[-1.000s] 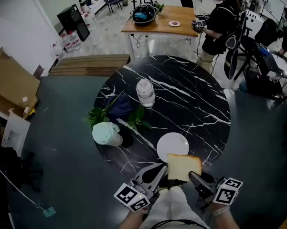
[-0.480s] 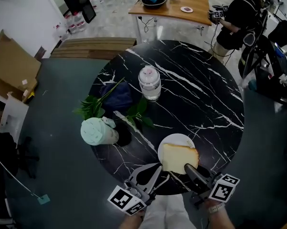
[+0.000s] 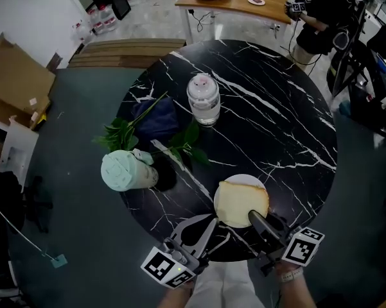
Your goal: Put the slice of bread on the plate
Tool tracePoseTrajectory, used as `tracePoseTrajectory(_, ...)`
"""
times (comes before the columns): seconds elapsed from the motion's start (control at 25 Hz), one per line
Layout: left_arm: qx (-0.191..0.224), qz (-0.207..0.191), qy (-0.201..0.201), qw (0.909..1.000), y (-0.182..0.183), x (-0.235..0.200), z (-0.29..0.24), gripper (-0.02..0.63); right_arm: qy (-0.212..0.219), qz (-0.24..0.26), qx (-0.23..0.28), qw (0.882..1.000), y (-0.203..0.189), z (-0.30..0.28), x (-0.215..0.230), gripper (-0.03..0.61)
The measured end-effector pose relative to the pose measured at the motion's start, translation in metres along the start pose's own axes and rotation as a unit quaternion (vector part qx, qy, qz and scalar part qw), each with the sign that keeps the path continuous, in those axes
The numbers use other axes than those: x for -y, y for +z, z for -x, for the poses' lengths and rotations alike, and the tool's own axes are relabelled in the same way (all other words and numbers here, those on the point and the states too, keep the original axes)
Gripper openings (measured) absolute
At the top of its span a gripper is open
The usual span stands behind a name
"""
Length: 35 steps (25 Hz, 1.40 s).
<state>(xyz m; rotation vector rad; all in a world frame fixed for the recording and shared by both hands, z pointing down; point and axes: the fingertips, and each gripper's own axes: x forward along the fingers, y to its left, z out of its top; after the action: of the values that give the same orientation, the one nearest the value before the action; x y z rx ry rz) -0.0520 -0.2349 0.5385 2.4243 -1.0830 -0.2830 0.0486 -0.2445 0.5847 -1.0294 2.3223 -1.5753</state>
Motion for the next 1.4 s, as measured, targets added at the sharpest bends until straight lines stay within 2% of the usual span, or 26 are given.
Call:
tracePoseTrajectory(0.16,0.001,0.006,-0.009,0.9999,-0.002,0.001,0.003,0.008,-0.023,0.016,-0.002,1.0,0.001,0.0,0.007,0.094)
tracePoseTrajectory(0.36,0.008,0.013,-0.008,0.9998,0.0,-0.002,0.007,0.008,-0.073,0.112,-0.021,0.991,0.003,-0.001,0.01,0.117)
tracePoseTrajectory(0.56,0.013,0.026,-0.008,0.9995,0.002,-0.004,0.012,0.008,-0.117,0.225,-0.044,0.966,0.006,-0.001,0.013,0.171)
tracePoseTrajectory(0.76,0.018,0.029,-0.013,0.9993,0.004,-0.001,0.016,0.008,-0.155,0.289,-0.061,0.943,0.012,-0.001,0.021,0.212)
tracePoseTrajectory(0.88,0.019,0.029,-0.013,0.9993,0.004,0.0,0.019,0.008,-0.17,0.305,-0.062,0.935,0.013,-0.001,0.025,0.219)
tracePoseTrajectory(1.0,0.02,0.031,-0.015,0.9992,0.005,0.002,0.02,0.008,-0.195,0.35,-0.05,0.915,0.02,0.004,0.025,0.225)
tracePoseTrajectory(1.04,0.021,0.031,-0.017,0.9991,0.006,0.003,0.02,0.008,-0.194,0.353,-0.042,0.914,0.022,0.004,0.024,0.227)
tracePoseTrajectory(1.16,0.023,0.031,-0.021,0.999,0.006,0.005,0.02,0.008,-0.174,0.327,-0.024,0.928,0.024,0.006,0.018,0.236)
tracePoseTrajectory(1.4,0.026,0.026,-0.028,0.9989,0.012,0.014,0.02,0.008,-0.143,0.322,-0.018,0.936,0.02,0.015,0.0,0.236)
